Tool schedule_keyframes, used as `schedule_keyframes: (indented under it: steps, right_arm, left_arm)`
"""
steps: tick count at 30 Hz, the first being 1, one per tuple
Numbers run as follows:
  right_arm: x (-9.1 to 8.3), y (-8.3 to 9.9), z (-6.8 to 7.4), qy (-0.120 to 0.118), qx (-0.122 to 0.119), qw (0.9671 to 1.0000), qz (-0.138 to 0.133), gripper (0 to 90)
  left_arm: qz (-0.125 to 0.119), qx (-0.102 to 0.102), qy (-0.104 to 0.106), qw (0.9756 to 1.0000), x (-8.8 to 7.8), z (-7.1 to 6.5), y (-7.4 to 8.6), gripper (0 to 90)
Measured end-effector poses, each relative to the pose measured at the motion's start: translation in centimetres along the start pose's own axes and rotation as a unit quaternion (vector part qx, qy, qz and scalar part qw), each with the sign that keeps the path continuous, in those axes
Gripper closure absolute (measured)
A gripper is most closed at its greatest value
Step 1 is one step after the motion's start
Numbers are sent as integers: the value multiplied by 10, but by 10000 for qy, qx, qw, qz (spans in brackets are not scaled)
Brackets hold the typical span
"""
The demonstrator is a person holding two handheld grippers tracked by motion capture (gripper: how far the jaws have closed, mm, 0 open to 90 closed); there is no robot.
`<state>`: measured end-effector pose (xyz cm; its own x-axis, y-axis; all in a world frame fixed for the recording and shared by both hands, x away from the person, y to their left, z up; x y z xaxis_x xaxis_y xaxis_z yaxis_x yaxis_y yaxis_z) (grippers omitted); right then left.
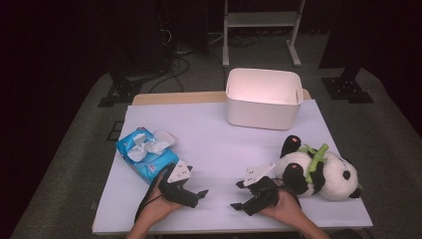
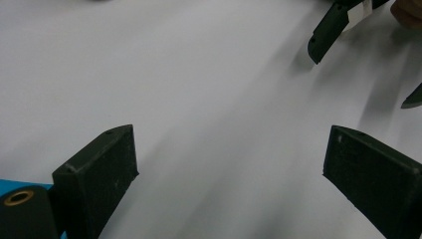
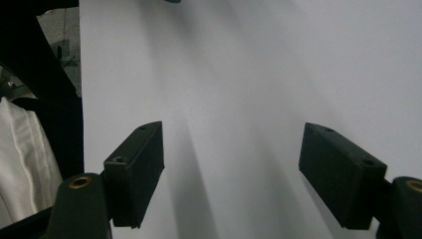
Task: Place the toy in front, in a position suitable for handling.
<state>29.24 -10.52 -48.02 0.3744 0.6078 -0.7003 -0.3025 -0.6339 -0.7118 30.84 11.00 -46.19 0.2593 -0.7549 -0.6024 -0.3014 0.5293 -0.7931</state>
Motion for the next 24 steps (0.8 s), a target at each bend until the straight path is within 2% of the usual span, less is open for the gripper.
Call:
schedule_keyframes:
  steps: [7, 13, 16, 18, 21, 24]
  right_arm:
    - [-1, -9, 4, -86, 28, 9999, -56, 246]
    - [-13, -28, 15, -260, -4, 9996, -120, 246]
    - [-21, -39, 16, -117, -66, 9999, 89, 246]
    - [-31, -48, 16, -194, -68, 9997, 90, 246]
    - [-45, -59, 11, -205, -126, 9997, 90, 246]
    - [-54, -65, 4, -52, -244, 9994, 242, 246]
  left_arm:
    - [1, -119, 42, 9999, -1, 1, 5, 57]
    - [19, -86, 15, 10000, -2, 1, 5, 57]
    - [-7, -93, 8, 10000, -2, 1, 4, 57]
    - [-16, -93, 1, 10000, -3, 1, 4, 56]
    - [-37, -87, 6, 10000, -3, -1, 3, 56]
    - [-48, -41, 58, 10000, -3, -4, 1, 56]
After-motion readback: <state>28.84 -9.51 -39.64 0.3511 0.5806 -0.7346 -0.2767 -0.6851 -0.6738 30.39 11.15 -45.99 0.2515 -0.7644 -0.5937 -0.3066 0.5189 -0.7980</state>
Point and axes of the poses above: each handheld gripper's, and its own axes: x roughly forward along the jaws, y roughly out of its underside, z roughly to its left, the point moved 5 cm from there along x, roughly forward along the jaws, and after that the axes turned 13 degrees about y, right-handed, at the moved point
